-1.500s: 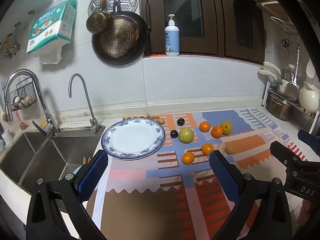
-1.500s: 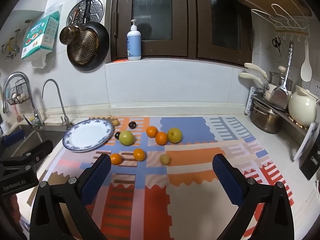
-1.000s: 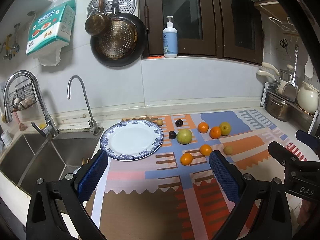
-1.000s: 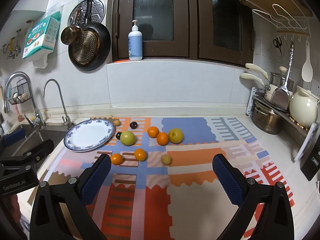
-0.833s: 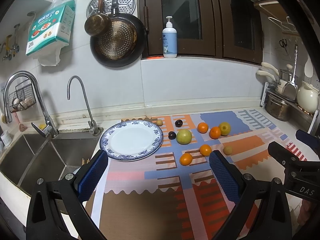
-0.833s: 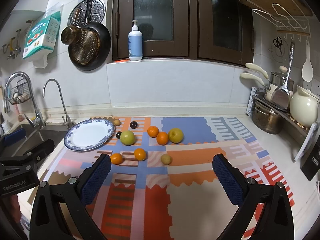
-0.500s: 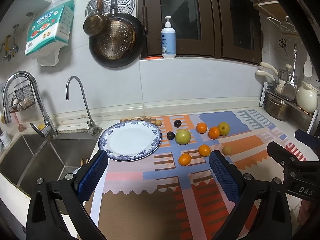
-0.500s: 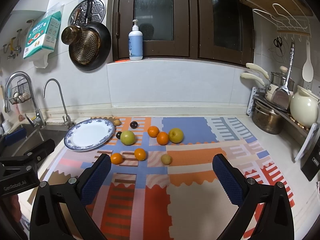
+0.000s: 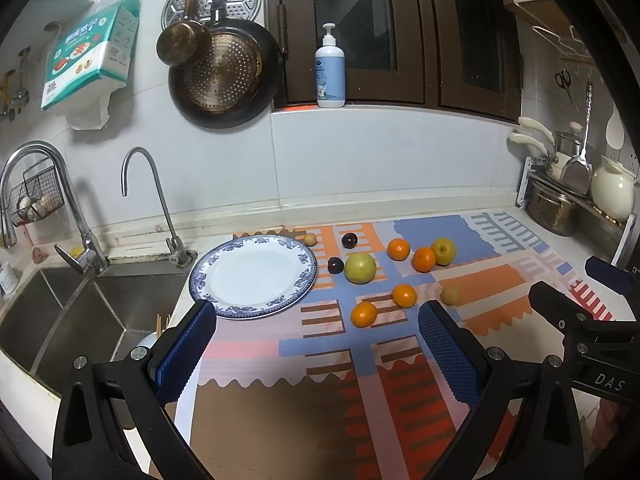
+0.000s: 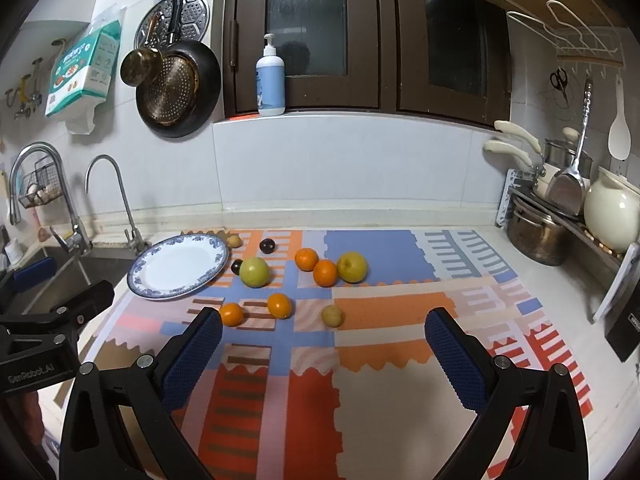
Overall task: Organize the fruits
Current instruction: 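Move both grippers toward the fruits on the mat, then grasp the orange with the left gripper while the right gripper grasps a small brown fruit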
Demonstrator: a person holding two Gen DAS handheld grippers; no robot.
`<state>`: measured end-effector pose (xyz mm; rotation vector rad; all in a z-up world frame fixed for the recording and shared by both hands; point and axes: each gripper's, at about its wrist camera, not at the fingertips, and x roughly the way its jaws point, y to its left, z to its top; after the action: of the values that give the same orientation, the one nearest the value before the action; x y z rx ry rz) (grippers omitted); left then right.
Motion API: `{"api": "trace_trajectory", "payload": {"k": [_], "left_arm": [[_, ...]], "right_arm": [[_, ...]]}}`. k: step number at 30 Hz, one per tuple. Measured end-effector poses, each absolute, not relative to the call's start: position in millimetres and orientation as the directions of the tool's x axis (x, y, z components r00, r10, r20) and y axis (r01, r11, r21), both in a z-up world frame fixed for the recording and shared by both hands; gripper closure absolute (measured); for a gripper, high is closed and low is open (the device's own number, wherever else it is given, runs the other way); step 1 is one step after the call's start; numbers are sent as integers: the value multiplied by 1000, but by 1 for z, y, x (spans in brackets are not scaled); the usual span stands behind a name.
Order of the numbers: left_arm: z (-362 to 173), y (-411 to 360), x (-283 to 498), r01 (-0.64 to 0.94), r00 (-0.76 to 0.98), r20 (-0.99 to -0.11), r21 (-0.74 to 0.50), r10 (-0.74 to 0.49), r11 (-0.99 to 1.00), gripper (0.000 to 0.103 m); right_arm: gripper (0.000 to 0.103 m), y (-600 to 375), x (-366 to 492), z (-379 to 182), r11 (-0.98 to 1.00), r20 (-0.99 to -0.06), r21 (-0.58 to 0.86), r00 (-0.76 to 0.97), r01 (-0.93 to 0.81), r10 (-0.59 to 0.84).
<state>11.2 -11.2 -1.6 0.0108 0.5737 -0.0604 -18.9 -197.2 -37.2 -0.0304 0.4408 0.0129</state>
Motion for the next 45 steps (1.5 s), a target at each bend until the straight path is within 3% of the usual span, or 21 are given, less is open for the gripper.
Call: {"api": "trace_trajectory", "payload": {"k": [19, 28, 34, 45], "left_arm": [[-42, -29, 55, 76, 828, -559, 26, -49, 997, 0], [-70, -42, 92, 100, 793, -609, 70, -37, 993, 0], [-89, -51, 115, 127, 756, -652, 55, -61, 990, 6], [-119, -57, 150, 142, 682, -720, -48, -132, 989, 32]], "right_arm": [[1, -206, 28, -71, 997, -499, -64, 866, -43, 5], [2, -210, 70, -94, 995, -531, -74, 847, -60, 12], [10, -215, 96, -110, 996, -573, -43, 818, -76, 38], [32, -220, 136, -142, 992, -654, 65, 747, -103, 121]]}}
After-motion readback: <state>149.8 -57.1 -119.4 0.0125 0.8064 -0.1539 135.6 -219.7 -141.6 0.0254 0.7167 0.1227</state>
